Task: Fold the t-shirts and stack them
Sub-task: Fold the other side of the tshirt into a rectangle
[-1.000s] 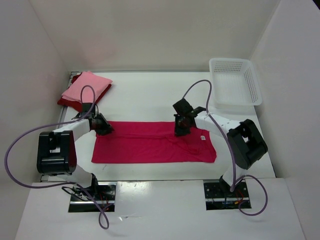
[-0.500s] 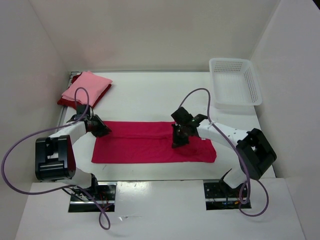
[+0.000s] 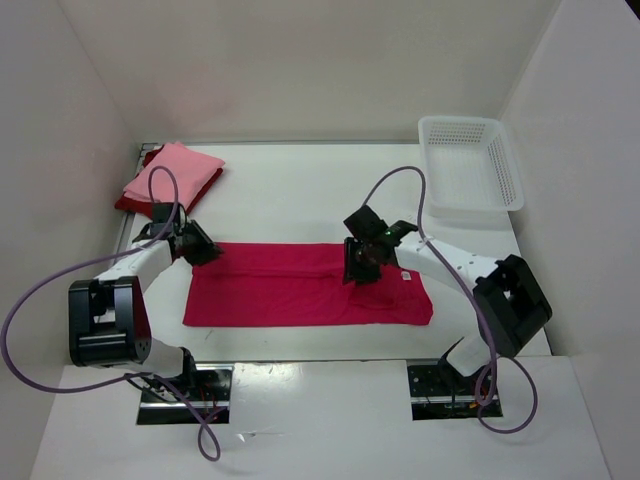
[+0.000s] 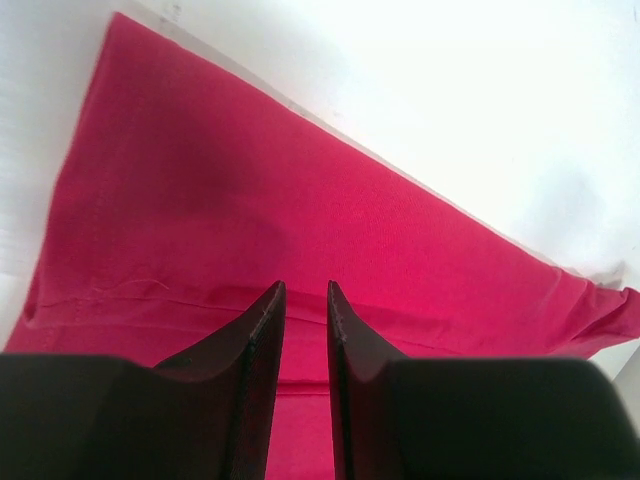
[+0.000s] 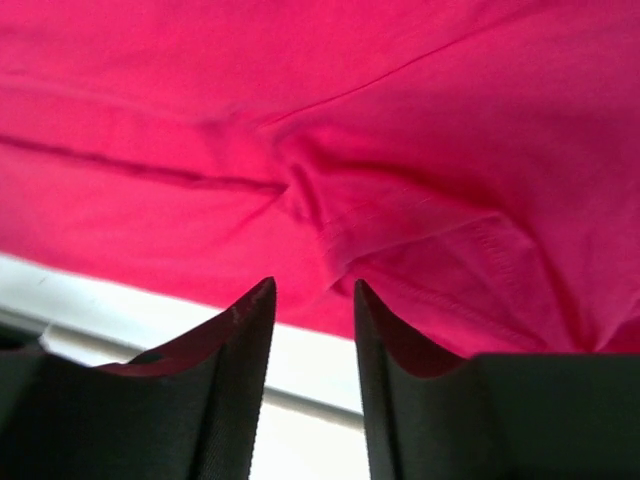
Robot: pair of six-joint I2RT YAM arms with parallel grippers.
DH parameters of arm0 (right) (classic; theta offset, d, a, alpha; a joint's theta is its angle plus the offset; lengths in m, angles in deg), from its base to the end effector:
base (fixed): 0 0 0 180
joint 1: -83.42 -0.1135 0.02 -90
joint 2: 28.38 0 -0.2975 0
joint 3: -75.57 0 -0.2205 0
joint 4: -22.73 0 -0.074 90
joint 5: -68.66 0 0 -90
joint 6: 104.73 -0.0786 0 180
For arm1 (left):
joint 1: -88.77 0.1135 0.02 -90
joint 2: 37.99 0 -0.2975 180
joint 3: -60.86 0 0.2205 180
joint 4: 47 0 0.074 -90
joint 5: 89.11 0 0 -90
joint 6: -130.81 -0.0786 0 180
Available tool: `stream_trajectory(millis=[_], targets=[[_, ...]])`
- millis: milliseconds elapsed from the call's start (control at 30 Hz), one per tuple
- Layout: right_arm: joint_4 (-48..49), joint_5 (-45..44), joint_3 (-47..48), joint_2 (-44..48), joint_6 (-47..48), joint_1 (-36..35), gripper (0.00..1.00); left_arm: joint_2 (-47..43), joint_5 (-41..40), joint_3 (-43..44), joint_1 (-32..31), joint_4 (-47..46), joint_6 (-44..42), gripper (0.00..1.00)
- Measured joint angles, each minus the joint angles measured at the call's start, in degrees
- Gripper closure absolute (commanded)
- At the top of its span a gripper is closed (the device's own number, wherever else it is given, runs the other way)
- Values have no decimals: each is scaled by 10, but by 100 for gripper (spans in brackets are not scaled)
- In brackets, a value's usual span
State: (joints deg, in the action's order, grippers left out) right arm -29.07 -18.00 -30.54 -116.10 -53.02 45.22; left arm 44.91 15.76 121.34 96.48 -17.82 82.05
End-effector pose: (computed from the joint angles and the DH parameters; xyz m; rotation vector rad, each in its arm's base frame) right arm 0.2213 0.1800 0.2192 -0.0155 2.8101 0.4400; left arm 0.2804 0.0176 0.2071 -0.9378 2.3360 -0.5668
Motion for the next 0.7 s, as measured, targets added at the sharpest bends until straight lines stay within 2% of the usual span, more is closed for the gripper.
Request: stream_trajectory(millis=[400, 500, 533, 567, 667, 700], targets=[[9, -49, -4, -52, 2, 1, 56, -9, 0, 0, -15, 0, 0, 70], [14, -47, -4, -56, 2, 1, 68, -9, 0, 0, -22, -1, 0, 70], [17, -46, -4, -57, 0, 1, 77, -9, 0, 0, -25, -1, 0, 70], [21, -45, -4, -58, 0, 1, 82, -9, 0, 0, -28, -1, 0, 70], [26, -42, -4, -59, -3, 1, 94, -9, 0, 0, -34, -2, 7, 70], [27, -40, -4, -59, -4, 1, 96, -9, 0, 0, -36, -2, 9, 70]])
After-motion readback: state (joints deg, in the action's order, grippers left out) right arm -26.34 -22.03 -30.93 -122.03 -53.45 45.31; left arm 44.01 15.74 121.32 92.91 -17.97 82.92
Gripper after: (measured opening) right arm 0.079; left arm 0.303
